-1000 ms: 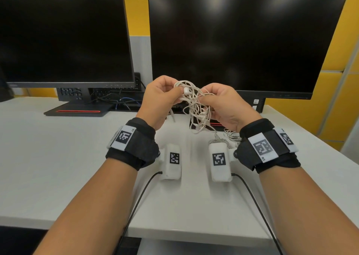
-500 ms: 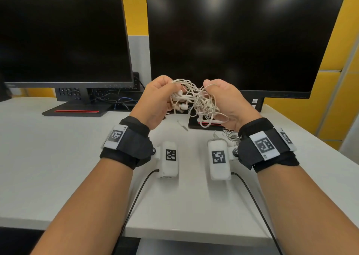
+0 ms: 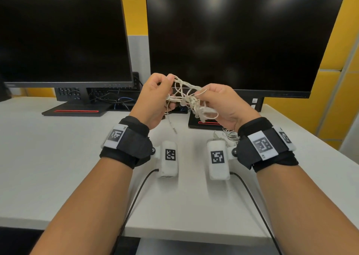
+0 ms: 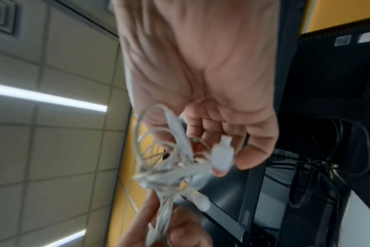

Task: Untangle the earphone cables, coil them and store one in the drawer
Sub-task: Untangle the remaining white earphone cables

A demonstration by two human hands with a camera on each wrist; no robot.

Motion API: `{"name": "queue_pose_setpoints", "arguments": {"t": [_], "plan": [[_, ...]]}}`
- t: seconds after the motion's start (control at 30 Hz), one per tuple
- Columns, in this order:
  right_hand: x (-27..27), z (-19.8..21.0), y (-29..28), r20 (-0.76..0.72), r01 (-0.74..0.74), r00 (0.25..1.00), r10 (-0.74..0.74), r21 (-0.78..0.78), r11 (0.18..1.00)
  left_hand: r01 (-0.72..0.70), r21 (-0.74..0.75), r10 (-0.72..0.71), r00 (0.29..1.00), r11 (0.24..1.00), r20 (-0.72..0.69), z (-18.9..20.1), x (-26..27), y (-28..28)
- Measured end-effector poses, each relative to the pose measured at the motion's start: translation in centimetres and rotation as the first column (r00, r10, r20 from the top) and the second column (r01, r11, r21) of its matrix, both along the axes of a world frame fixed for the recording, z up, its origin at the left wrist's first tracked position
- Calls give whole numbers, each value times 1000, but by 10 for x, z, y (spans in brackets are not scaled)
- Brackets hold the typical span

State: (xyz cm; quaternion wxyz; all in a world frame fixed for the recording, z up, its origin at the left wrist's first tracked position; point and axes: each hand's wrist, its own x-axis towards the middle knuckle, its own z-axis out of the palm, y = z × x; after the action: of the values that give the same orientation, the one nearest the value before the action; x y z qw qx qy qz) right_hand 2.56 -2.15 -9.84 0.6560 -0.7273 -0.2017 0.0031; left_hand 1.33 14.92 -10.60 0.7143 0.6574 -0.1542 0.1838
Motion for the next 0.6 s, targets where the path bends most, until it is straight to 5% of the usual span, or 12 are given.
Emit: {"name": "queue_pose_setpoints", "arguments": {"t": [0.3,0.43,0.6], "plan": [[4,8,-6,-93,118,990,-107,126,985,-49,393,86,993,918,-77,-2,-2,1],[1,5,-7,-79,-13,997,23,132,991,-50,304,77,994,951,-77,-3,-1,1],[0,-3,-4,-50,-113,993,109,-93,989,-95,200,112,991,975,-73,-2,3,1]]}}
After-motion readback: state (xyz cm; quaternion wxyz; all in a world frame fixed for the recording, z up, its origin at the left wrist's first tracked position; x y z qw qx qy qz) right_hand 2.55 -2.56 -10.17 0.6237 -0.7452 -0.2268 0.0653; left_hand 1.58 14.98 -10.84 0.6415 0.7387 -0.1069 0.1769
